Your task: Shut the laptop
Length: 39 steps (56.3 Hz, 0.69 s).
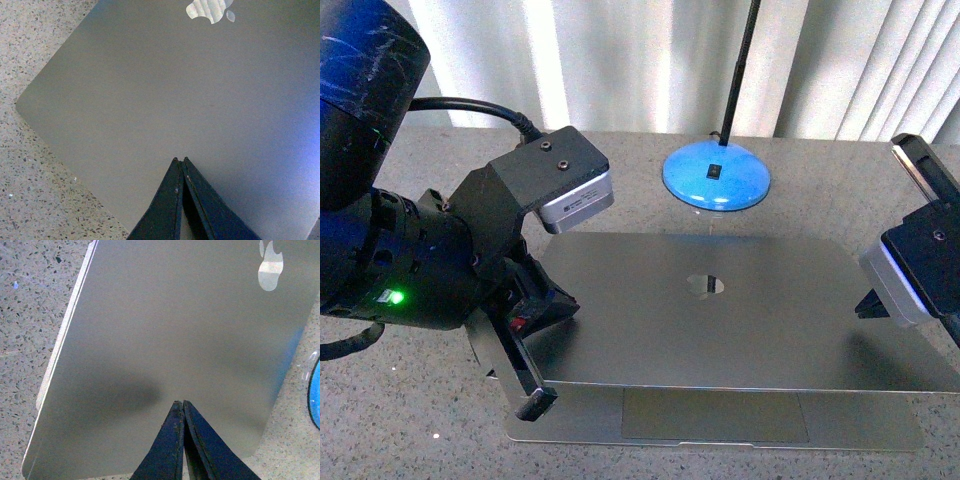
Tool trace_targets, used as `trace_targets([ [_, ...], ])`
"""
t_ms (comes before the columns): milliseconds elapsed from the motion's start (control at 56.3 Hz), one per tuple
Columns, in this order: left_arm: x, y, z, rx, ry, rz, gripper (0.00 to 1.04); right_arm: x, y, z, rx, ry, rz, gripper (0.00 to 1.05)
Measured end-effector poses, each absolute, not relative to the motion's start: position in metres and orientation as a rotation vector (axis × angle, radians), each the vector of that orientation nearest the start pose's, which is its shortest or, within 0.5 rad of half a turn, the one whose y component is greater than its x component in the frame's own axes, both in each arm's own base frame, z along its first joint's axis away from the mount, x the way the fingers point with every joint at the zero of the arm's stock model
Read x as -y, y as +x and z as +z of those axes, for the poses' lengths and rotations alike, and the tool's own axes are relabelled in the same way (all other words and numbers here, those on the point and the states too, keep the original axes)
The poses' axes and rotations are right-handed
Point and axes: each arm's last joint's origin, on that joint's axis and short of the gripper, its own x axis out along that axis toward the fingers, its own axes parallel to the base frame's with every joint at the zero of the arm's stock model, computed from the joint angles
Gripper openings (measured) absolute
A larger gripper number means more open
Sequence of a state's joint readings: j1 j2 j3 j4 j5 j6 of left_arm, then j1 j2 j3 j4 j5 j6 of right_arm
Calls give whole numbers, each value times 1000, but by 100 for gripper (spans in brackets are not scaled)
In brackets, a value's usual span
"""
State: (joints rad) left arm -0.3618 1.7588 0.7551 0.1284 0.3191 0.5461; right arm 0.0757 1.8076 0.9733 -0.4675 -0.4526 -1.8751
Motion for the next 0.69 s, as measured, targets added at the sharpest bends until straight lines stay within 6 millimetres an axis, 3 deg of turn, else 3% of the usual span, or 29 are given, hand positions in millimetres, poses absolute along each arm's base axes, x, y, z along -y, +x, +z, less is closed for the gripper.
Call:
trace_targets([
  [693,114,283,75,-746,427,-873,4,-39,309,87,-481,-1271,1470,3],
])
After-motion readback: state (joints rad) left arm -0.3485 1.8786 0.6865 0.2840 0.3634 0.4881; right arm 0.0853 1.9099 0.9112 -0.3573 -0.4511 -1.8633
